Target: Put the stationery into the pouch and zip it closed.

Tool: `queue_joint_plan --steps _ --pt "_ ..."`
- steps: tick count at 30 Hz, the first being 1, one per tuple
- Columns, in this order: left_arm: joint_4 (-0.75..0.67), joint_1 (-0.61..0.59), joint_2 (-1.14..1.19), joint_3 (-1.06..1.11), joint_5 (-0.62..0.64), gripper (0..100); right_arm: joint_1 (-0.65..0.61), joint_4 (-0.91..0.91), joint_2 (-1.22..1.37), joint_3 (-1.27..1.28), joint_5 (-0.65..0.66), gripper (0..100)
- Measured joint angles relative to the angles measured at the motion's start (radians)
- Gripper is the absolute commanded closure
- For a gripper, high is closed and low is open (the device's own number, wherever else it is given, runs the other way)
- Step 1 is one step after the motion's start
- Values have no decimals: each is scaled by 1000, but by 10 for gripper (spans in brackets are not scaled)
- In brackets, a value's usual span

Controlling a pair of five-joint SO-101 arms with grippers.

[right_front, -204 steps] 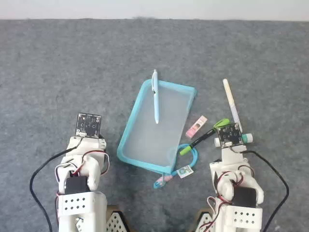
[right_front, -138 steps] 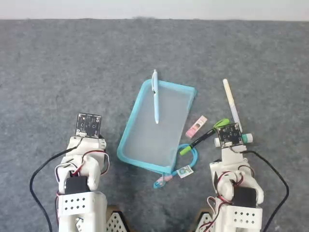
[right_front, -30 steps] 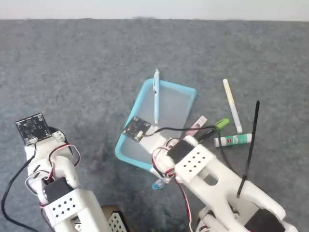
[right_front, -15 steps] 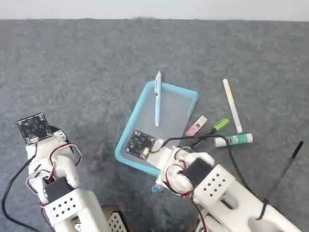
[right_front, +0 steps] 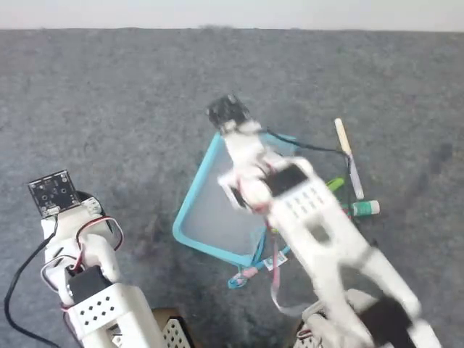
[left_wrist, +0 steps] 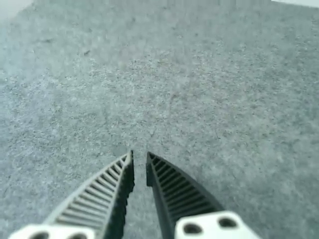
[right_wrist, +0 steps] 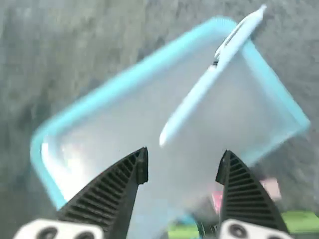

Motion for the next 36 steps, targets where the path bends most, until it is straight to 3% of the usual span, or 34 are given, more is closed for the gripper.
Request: queue_joint_plan --steps 5,13,21,30,36 --pt "0 3 0 0 0 955 -2 -94 339 -207 -115 762" --pt "0 17 0 0 0 955 38 -114 634 -393 -135 775" --pt "0 29 0 0 0 955 137 -60 666 -428 -137 983" --pt "0 29 0 0 0 955 199 69 649 -445 -92 991" --pt "-14 31 0 6 0 955 338 252 419 -437 -21 991"
